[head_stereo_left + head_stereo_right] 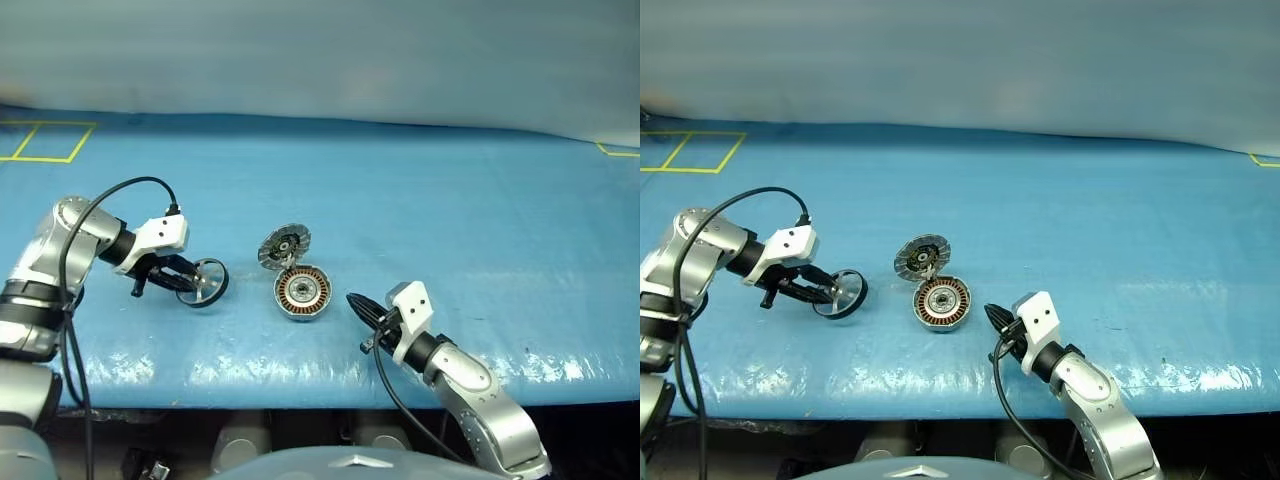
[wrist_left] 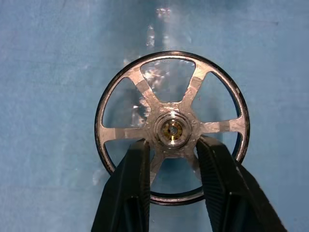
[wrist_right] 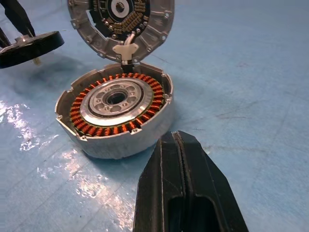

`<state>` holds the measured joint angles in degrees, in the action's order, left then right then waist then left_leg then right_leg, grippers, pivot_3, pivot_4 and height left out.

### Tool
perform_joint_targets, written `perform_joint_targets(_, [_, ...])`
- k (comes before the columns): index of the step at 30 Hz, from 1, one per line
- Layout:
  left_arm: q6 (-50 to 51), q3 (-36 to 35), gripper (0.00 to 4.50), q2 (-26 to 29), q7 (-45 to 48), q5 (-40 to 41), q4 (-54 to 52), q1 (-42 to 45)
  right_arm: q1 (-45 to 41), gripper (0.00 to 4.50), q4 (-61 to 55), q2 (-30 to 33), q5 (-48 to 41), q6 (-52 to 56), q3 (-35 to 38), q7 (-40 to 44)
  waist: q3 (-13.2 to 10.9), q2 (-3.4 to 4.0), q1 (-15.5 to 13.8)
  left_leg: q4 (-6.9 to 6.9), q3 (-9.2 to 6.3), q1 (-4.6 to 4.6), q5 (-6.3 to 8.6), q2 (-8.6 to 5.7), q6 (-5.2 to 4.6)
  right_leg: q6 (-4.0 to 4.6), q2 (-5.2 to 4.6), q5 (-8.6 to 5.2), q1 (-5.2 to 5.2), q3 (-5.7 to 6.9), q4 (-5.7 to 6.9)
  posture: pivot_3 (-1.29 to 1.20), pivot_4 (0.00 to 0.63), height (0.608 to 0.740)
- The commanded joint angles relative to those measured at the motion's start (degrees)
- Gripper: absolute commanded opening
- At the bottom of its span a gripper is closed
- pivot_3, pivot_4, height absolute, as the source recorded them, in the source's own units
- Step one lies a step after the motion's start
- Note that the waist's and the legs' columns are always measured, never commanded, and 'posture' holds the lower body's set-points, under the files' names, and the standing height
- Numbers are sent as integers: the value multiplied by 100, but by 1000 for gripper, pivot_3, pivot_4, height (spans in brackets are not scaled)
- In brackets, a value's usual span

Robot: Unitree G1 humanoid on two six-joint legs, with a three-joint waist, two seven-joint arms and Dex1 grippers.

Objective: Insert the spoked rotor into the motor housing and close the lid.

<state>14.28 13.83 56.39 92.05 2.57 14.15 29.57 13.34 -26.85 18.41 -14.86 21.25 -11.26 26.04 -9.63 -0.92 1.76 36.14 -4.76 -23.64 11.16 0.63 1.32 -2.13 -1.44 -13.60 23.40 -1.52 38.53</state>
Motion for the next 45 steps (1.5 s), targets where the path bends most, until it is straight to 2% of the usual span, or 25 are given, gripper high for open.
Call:
perform_joint_targets(1, [754,-492,1123,413,45,798,-1587,-640,-128,0,85,45,18,-274,-21,187,0,0,0,0,5,1,0,5,0,0,-3,0,0,0,0,0,150,740])
perform_joint_targets(7, [1814,-1021,1123,307,-448,1902,-3448,-1483,-152,0,404,44,2,-882,-28,542,-2,2,-34,0,13,2,0,7,0,-1,-2,0,4,-4,0,0,150,740])
perform_joint_targets(15, [2565,-907,1123,-362,-1509,2636,-4412,-1284,124,0,1115,-121,3,-2007,45,892,-1,1,-29,0,24,9,0,-7,0,-1,7,0,1,-9,0,0,150,740])
perform_joint_targets(21, [3289,-314,1123,-854,-2631,2325,-4379,-621,165,0,1306,-82,58,-1940,-38,944,-1,0,-35,2,26,15,0,-13,0,-1,9,0,-4,-11,2,0,150,740])
perform_joint_targets(26, [3651,192,1123,-1013,-3149,1986,-4086,-87,98,0,1403,-123,231,-1887,-79,805,-1,-1,-18,-1,29,13,0,-14,0,-3,12,1,1,-18,2,0,150,740])
perform_joint_targets(35, [3442,1087,1123,-1159,-3125,1394,-3590,562,47,0,1377,-256,340,-1825,-174,678,-1,-1,-14,-1,32,13,0,-15,0,-4,15,2,2,-26,2,0,150,740])
perform_joint_targets(45, [3156,1505,1123,-1224,-3133,817,-3222,692,72,0,1318,-349,275,-1844,-248,660,-2,-1,-18,-1,32,10,0,-16,0,-5,15,2,5,-29,2,0,150,740])
